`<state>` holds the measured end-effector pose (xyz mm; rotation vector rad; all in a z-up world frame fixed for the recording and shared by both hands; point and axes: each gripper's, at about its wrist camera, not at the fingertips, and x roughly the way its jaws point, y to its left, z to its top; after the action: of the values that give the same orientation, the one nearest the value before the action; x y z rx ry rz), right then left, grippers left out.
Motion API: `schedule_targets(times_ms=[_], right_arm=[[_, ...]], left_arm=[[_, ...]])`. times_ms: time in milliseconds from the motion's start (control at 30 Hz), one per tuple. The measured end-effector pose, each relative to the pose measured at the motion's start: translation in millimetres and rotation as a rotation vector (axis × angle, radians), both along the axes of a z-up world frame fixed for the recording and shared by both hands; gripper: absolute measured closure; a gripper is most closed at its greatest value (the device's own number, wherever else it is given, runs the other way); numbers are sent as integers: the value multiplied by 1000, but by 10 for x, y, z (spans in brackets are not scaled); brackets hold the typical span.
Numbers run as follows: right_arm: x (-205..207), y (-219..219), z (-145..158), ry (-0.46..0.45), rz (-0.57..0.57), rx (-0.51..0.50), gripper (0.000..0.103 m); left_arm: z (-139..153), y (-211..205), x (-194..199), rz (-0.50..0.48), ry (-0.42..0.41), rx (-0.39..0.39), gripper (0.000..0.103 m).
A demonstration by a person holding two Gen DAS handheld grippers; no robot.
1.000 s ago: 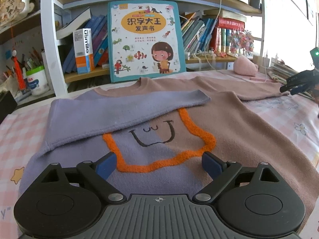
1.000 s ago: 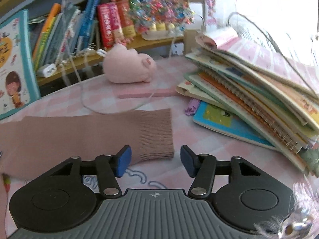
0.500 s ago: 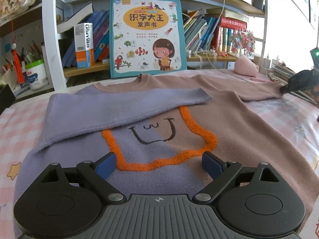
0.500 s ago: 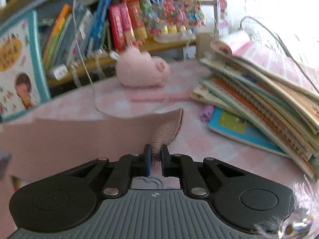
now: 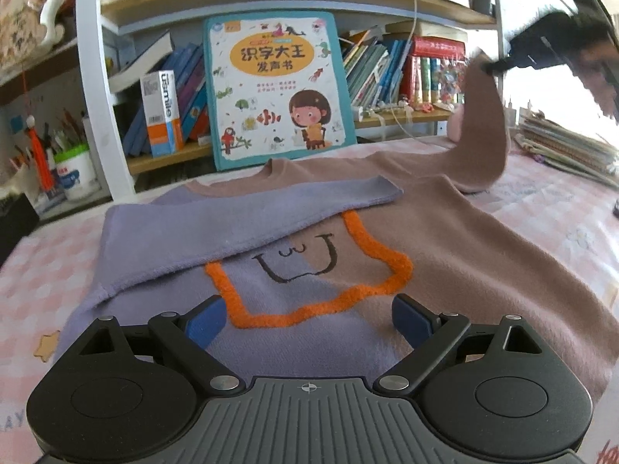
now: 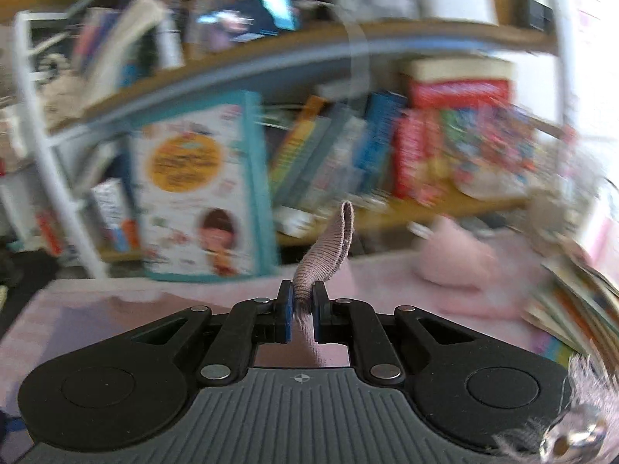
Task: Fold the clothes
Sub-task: 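Lift the pink sleeve with the right tool, fold it across the body, release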
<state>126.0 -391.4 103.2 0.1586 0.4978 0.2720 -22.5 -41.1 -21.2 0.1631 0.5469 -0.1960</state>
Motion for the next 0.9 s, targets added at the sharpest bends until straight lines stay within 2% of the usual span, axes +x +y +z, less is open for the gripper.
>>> schedule_targets(times_ms=[267, 500, 733, 900], right_arm=[[115, 998, 360, -71, 213, -33, 94], [206, 1731, 481, -79, 343, -33, 94], [245, 2459, 436, -64, 468, -34, 94], [260, 2897, 193, -33, 515, -97, 94]], left_arm=[[24, 143, -150, 22, -16, -8, 9], [32, 250, -248, 50, -20, -20, 8], [40, 256, -278, 49, -35, -27, 6], [43, 230, -297, 37, -45, -16, 5]])
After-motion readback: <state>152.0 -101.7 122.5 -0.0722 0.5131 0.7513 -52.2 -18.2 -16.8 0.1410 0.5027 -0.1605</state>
